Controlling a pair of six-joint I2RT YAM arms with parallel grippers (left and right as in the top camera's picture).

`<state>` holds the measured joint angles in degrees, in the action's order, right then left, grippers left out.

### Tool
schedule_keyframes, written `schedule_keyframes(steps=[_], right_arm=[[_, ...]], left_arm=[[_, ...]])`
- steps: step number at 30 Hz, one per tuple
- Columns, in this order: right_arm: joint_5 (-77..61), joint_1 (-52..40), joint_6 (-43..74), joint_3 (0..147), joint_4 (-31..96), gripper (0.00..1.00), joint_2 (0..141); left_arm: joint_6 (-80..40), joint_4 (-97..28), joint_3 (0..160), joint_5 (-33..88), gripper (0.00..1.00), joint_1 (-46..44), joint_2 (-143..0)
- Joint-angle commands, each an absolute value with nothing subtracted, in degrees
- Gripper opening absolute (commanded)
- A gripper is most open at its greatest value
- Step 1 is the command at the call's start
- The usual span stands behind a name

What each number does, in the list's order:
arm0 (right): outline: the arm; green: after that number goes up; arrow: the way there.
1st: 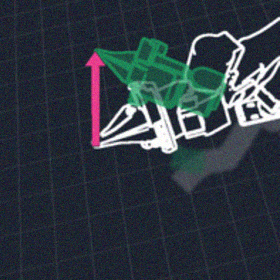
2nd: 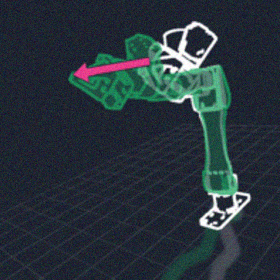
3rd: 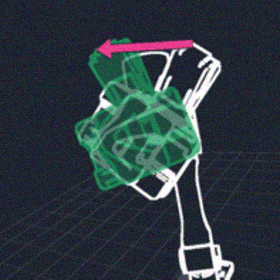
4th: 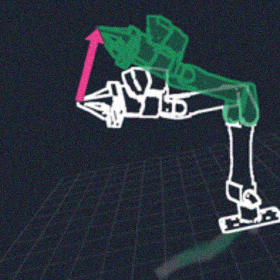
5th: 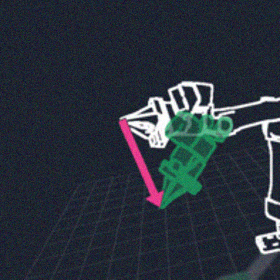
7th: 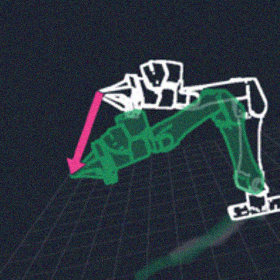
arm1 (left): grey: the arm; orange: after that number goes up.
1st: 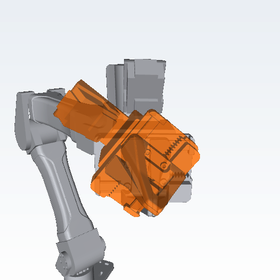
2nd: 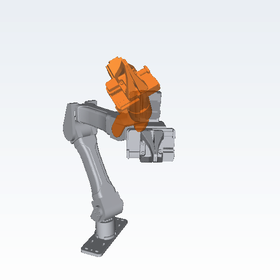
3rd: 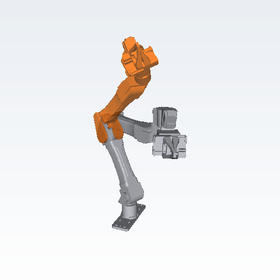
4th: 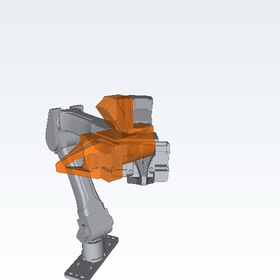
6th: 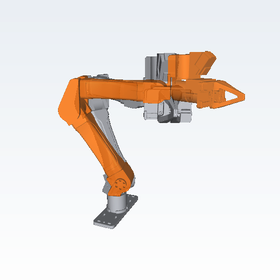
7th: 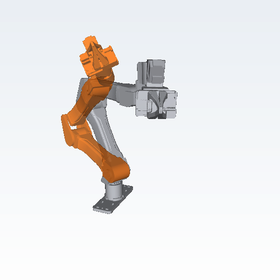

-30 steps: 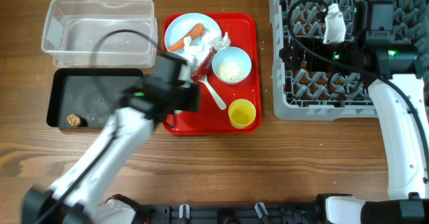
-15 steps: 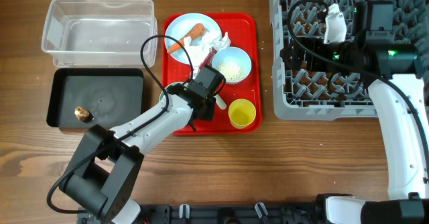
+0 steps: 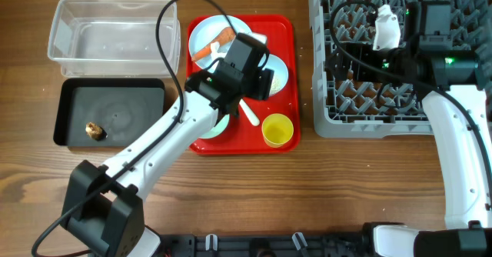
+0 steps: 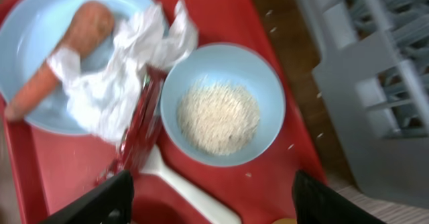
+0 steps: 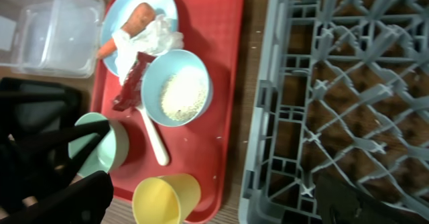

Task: Sort waste into correct bins and load items into the dishwasher rack
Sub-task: 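Grasp the blue rice bowl with the left gripper and lift it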

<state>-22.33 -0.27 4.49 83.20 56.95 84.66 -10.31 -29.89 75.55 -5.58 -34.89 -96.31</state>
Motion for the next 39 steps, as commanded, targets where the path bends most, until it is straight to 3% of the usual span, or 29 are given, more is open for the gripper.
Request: schedule_keyframes(steps=[1,7,16,27,32,35,39], right_arm=[[-19.1,1.7,7.3,84.4,57.1,1.00,85.2],[-21.1,12.9,18.4,84.4,57.7,1.00,85.2],[-23.1,16.7,16.5,84.4,59.7,1.00,85.2],[-21.4,16.7,15.0,84.4,60.3,1.00,85.2],[-21.4,16.7,15.0,84.4,60.8,1.00,85.2],[-21.4,16.7,15.0,84.4,60.8,1.00,85.2],[-21.4,16.7,15.0,84.4,60.7,1.00,85.2]], left_arm=[[-2.9,-27.7,77.0,-3.5,0.78,-35.0,-97.4],[0.3,-26.9,82.3,0.0,0.80,-35.0,-106.1],[5.8,-63.6,127.1,3.0,0.78,-36.0,-132.4],[4.1,-63.7,128.4,3.6,0.69,-38.9,-140.6],[4.0,-63.2,128.4,2.7,0.45,-38.9,-143.2],[4.0,-62.3,128.3,2.5,0.36,-38.9,-143.3],[3.6,-61.5,128.3,2.5,0.12,-39.0,-143.3]])
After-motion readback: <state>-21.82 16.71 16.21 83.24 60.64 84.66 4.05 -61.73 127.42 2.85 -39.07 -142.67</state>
